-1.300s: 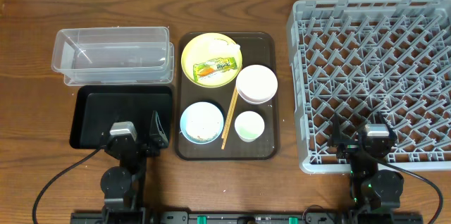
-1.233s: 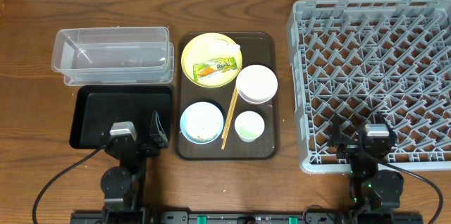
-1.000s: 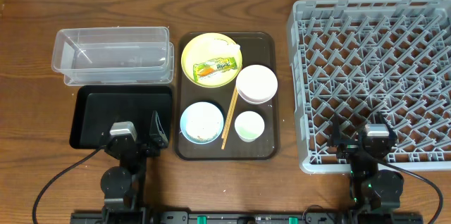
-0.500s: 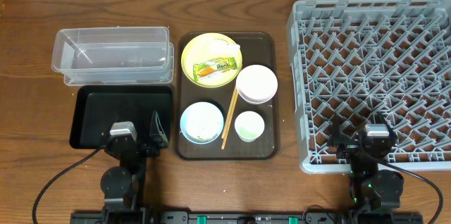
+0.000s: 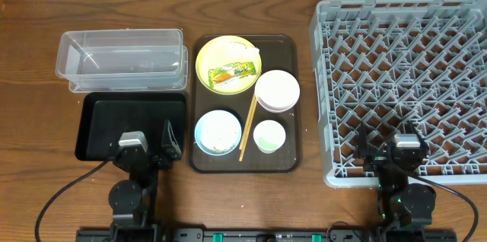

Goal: Sort waste into correct bins and load items into the dishwasher rack

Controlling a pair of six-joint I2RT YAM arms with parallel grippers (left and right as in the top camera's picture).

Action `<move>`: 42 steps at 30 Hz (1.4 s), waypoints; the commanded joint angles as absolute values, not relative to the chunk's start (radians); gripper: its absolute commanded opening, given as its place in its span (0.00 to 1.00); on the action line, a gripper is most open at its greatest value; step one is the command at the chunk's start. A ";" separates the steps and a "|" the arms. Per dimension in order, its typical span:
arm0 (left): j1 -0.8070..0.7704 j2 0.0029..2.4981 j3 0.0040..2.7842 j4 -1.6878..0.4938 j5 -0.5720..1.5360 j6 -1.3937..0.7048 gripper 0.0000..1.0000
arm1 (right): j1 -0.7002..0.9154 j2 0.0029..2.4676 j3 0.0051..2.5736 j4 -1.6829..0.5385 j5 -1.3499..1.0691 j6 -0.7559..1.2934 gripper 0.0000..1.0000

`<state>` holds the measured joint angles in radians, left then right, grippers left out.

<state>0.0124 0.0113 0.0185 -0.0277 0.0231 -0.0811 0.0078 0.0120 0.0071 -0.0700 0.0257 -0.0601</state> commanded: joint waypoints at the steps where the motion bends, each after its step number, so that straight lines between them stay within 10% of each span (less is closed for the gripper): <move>1: 0.017 0.012 0.004 -0.071 0.010 -0.075 0.94 | -0.003 0.006 0.006 -0.074 0.022 -0.068 0.99; 42: 0.017 0.136 0.091 -0.131 0.045 -0.117 0.94 | -0.004 0.026 0.096 -0.144 -0.016 0.082 0.99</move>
